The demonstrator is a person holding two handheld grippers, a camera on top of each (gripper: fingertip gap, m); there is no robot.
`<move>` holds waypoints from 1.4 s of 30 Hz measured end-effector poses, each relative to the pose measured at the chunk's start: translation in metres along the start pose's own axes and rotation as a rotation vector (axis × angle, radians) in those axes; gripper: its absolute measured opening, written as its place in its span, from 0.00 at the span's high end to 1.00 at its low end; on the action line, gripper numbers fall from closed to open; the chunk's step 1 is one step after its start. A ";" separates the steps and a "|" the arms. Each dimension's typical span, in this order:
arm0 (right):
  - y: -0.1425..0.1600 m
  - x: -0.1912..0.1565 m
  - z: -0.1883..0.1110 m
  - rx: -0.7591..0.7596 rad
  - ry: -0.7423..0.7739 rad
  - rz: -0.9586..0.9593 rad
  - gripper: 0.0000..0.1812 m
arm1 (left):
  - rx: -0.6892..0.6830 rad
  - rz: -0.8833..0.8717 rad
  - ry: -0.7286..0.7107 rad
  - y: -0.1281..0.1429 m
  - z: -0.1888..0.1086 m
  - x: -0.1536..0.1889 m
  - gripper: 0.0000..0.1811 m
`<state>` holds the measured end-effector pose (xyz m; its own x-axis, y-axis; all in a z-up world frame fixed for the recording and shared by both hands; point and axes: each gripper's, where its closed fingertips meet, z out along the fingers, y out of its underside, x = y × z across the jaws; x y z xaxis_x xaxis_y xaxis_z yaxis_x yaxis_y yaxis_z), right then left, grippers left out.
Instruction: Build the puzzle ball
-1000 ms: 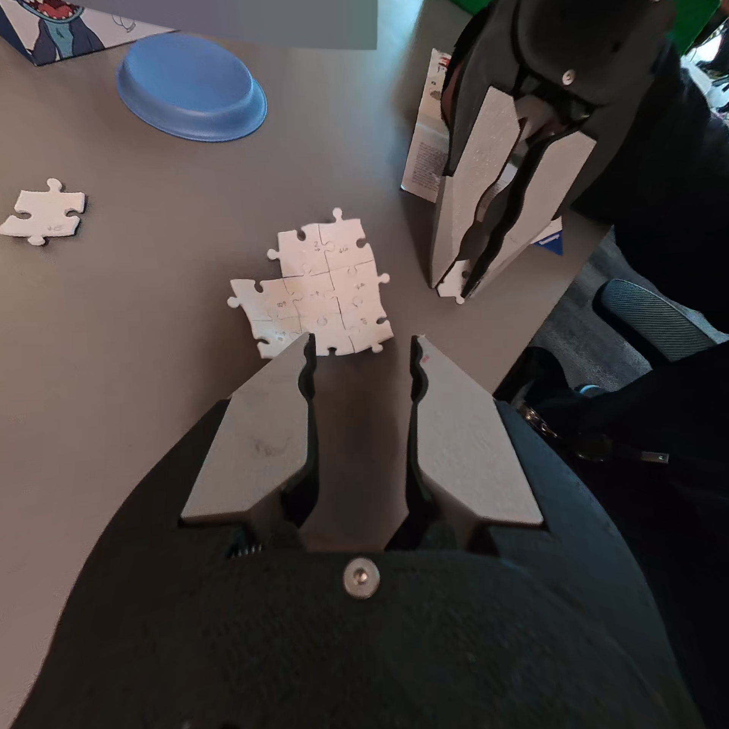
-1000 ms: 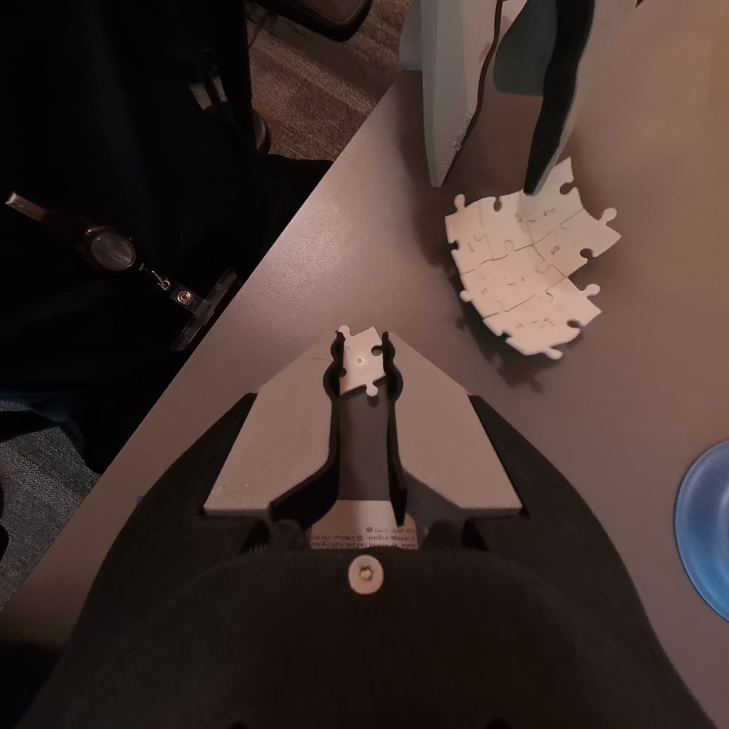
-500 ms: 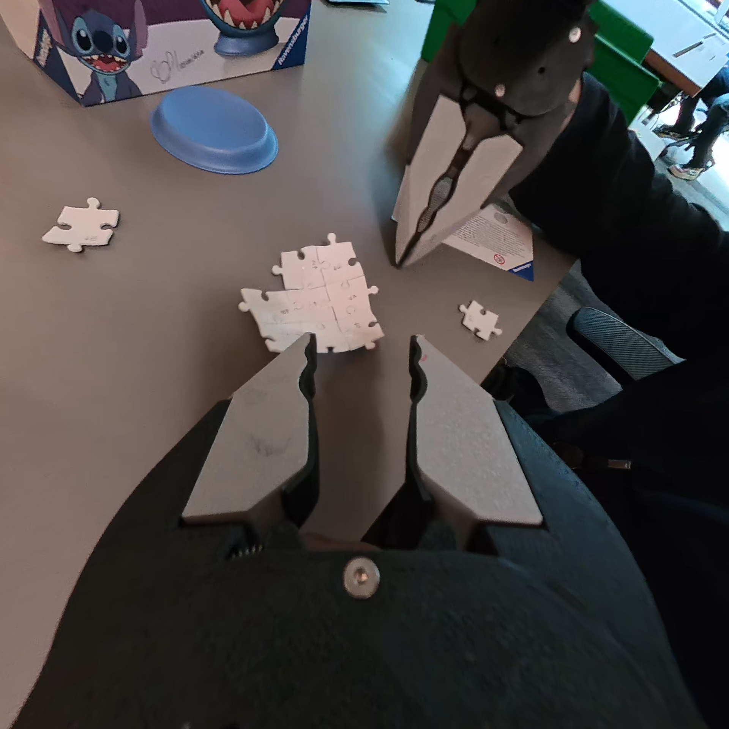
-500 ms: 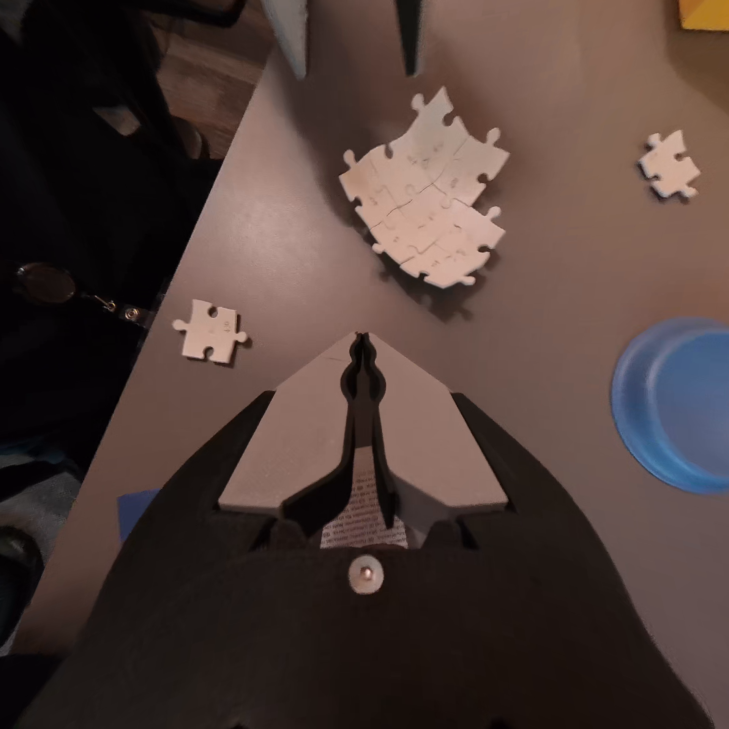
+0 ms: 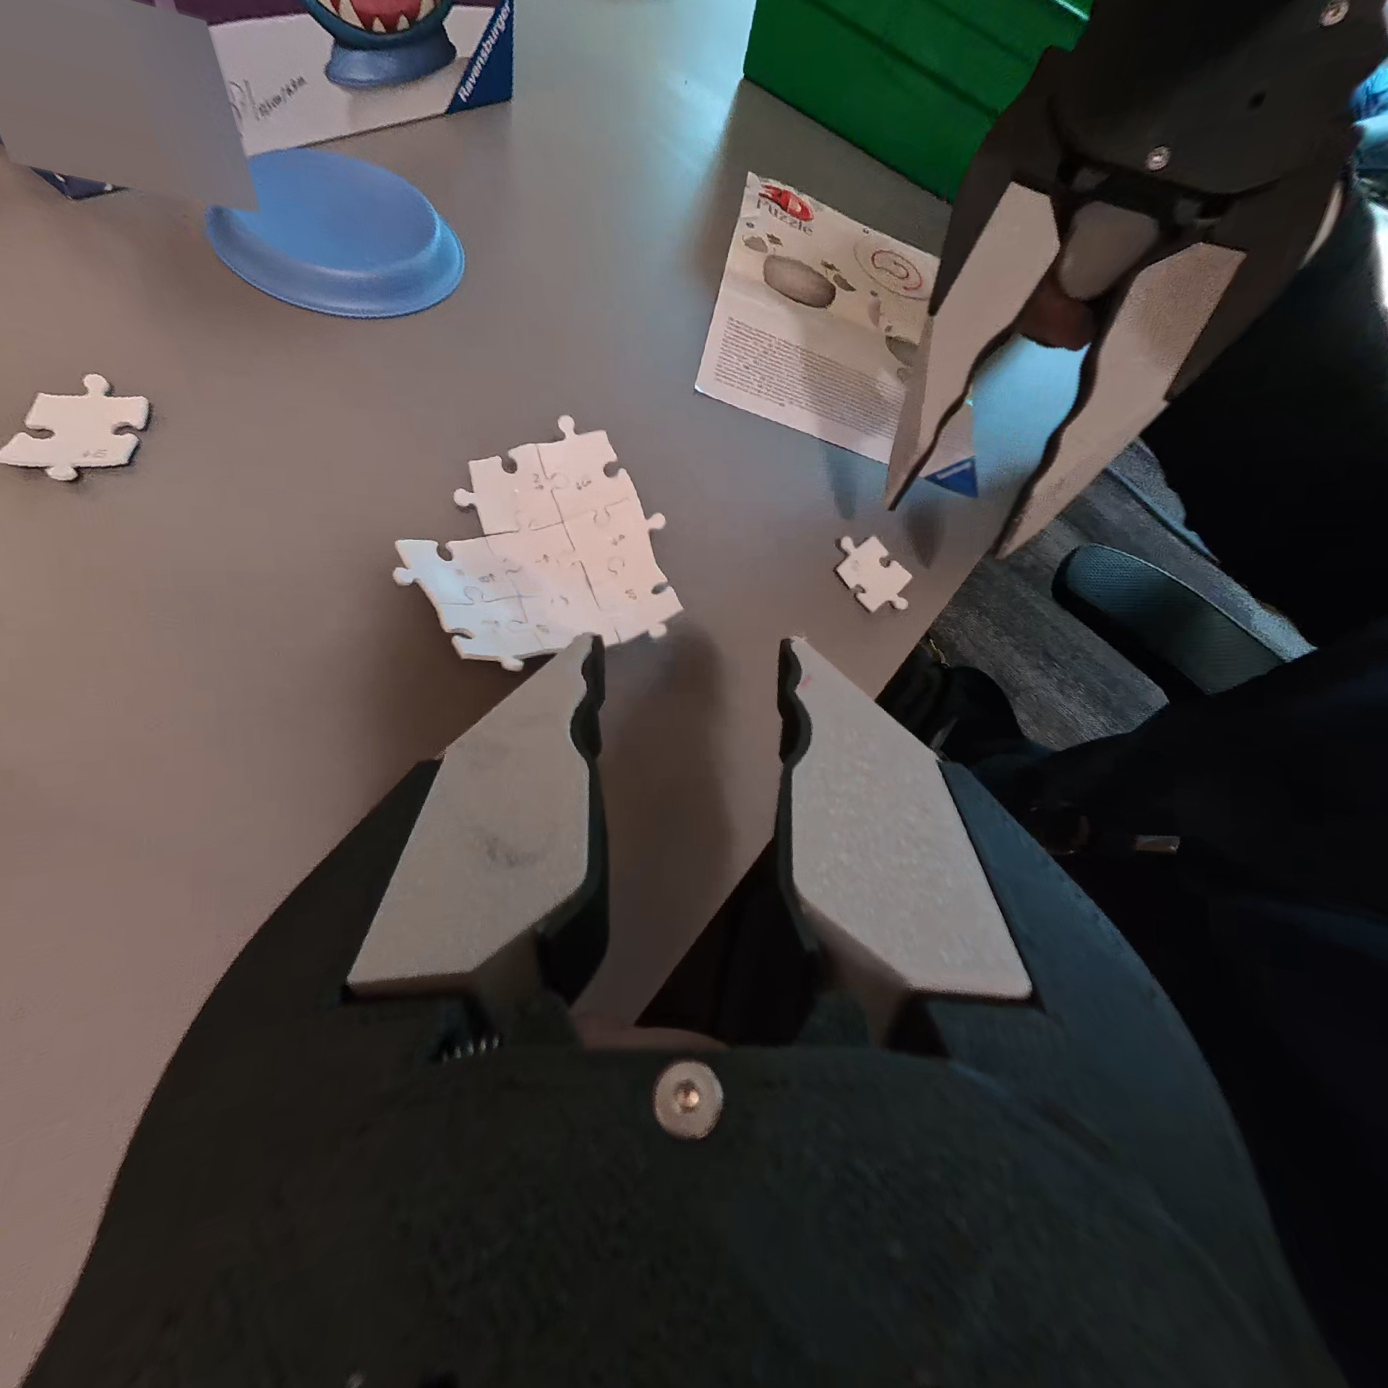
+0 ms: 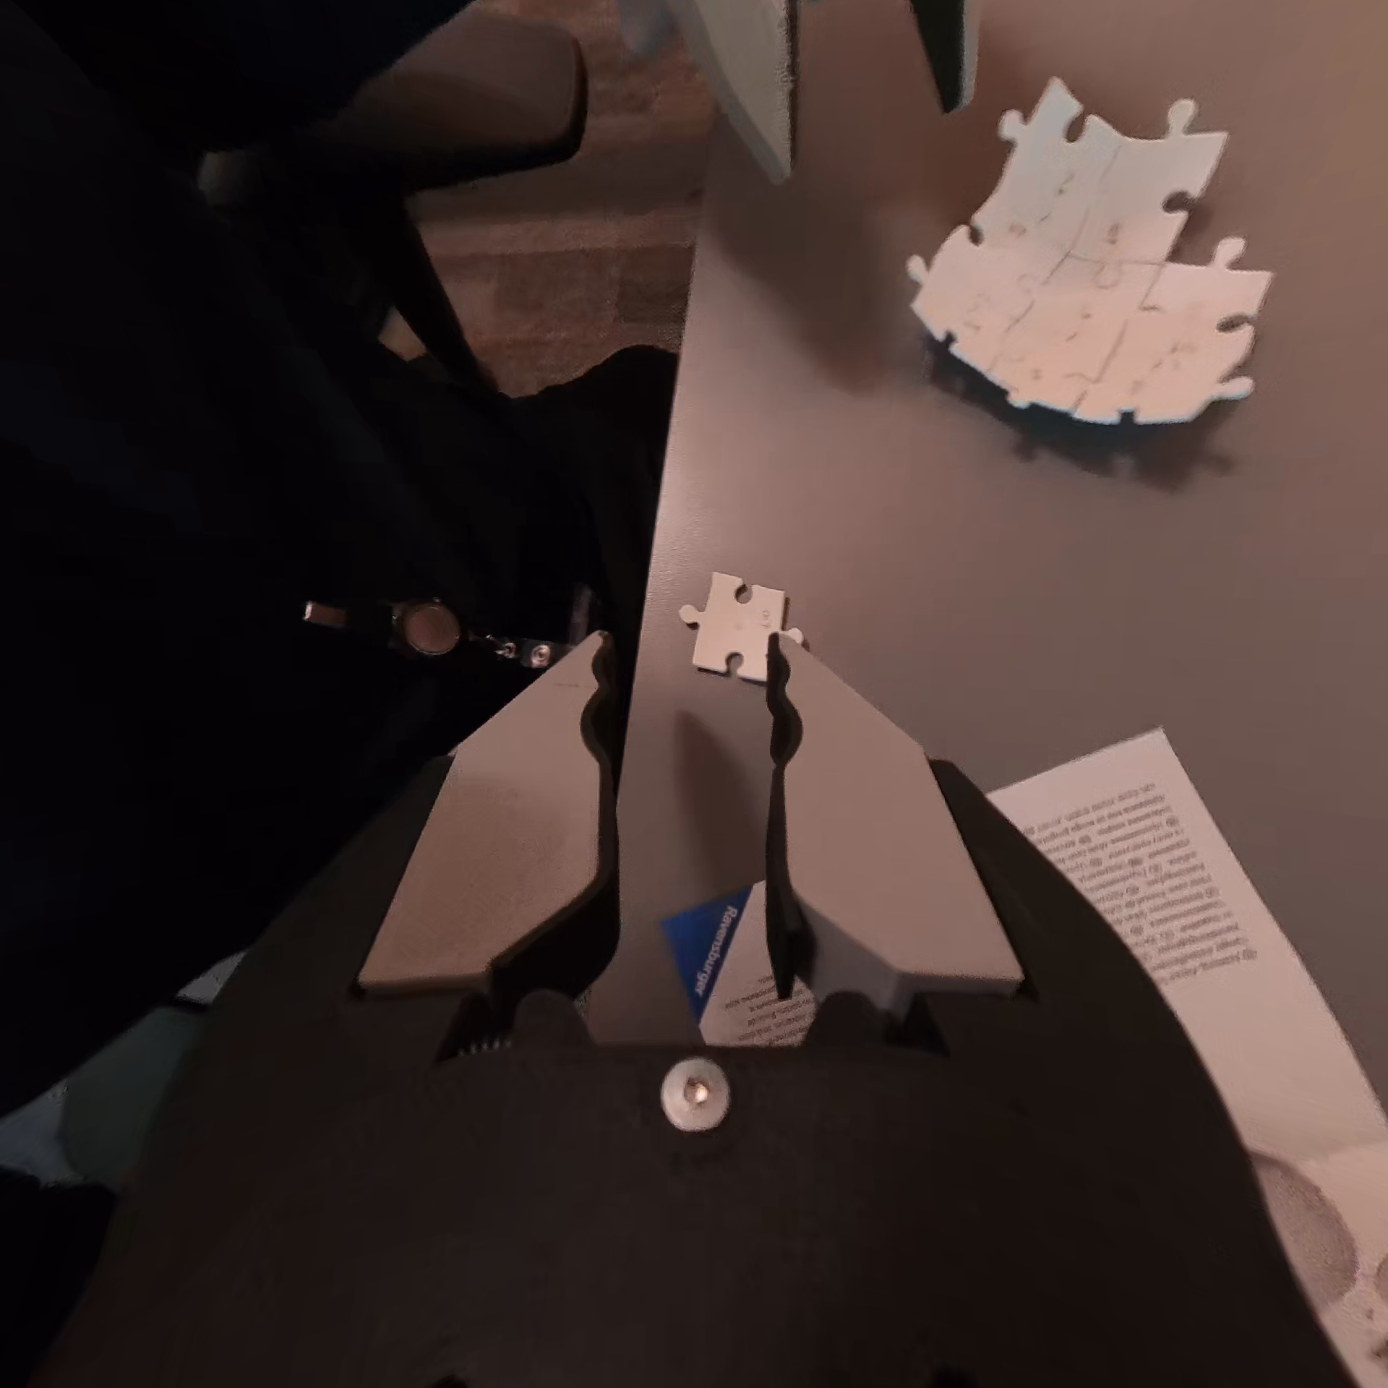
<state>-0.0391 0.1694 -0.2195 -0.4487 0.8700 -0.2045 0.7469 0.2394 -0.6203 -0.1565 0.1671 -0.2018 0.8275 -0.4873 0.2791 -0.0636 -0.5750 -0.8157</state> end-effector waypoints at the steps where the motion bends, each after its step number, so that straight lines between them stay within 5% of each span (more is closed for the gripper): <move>1: 0.002 0.003 0.000 0.008 0.042 0.018 0.79 | -0.002 0.001 0.003 0.001 0.001 0.000 0.75; 4: 0.009 0.021 0.005 -0.007 0.170 0.032 0.75 | 0.006 -0.003 0.015 0.002 0.003 0.002 0.76; 10: 0.011 0.018 0.021 -0.048 0.163 -0.030 0.72 | 0.006 0.001 0.020 0.006 -0.001 0.007 0.75; 16: 0.009 0.021 0.025 -0.055 0.242 -0.075 0.83 | 0.014 -0.013 0.029 0.006 -0.002 0.009 0.76; 29: 0.006 0.029 0.019 -0.016 0.300 -0.081 0.83 | -0.049 0.013 0.094 0.013 0.024 0.034 0.75; 36: -0.020 0.034 -0.006 0.109 0.376 -0.092 0.83 | 0.086 -0.293 0.296 -0.015 0.035 0.048 0.80; 42: -0.029 0.036 -0.017 0.122 0.463 -0.127 0.83 | 0.098 -0.331 0.325 -0.024 0.038 0.052 0.80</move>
<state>-0.0688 0.2010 -0.1958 -0.2469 0.9439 0.2194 0.6248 0.3281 -0.7085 -0.0907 0.1812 -0.1869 0.5754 -0.4778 0.6638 0.2405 -0.6769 -0.6957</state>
